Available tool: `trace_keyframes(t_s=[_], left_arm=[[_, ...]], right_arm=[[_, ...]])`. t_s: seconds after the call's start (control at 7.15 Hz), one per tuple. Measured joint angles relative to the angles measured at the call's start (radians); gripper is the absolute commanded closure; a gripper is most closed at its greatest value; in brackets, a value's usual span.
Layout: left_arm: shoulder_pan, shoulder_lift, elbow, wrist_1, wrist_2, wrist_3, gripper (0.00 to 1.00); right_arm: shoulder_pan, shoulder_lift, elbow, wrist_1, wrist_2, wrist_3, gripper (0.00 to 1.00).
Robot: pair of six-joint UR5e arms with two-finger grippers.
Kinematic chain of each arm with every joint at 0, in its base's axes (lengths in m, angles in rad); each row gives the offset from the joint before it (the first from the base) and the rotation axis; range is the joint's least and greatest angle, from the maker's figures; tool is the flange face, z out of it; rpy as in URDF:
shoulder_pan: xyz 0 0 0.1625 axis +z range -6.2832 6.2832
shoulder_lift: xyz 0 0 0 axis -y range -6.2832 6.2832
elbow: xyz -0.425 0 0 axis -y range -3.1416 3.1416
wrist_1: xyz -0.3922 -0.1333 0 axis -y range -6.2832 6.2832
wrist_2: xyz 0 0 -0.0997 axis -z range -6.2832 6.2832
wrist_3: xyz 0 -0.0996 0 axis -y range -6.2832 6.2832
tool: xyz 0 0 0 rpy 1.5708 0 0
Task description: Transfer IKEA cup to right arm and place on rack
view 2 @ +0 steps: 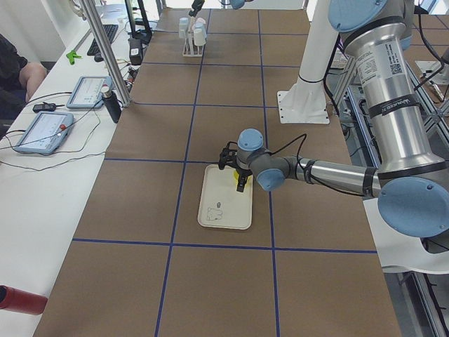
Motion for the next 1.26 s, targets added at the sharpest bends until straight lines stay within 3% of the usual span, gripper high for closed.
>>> trace_keyframes(t_s=[0.14, 0.42, 0.7, 0.84, 1.26], left_arm=[[0.002, -0.006, 0.005, 0.001, 0.0, 0.0, 0.35], [0.008, -0.017, 0.015, 0.001, 0.002, 0.0, 0.63], [0.025, -0.021, 0.021, 0.001, 0.015, -0.001, 0.83], [0.035, -0.022, 0.024, 0.001, 0.03, -0.001, 1.0], [0.037, -0.019, 0.015, 0.001, 0.045, 0.001, 1.0]], right_arm=[[0.0, 0.0, 0.0, 0.0, 0.0, 0.0, 0.0], [0.0, 0.0, -0.001, 0.0, 0.001, 0.0, 0.0], [0.0, 0.0, -0.001, 0.0, 0.002, 0.0, 0.0], [0.0, 0.0, 0.0, 0.0, 0.002, 0.0, 0.0], [0.0, 0.0, 0.01, 0.0, 0.002, 0.002, 0.0]])
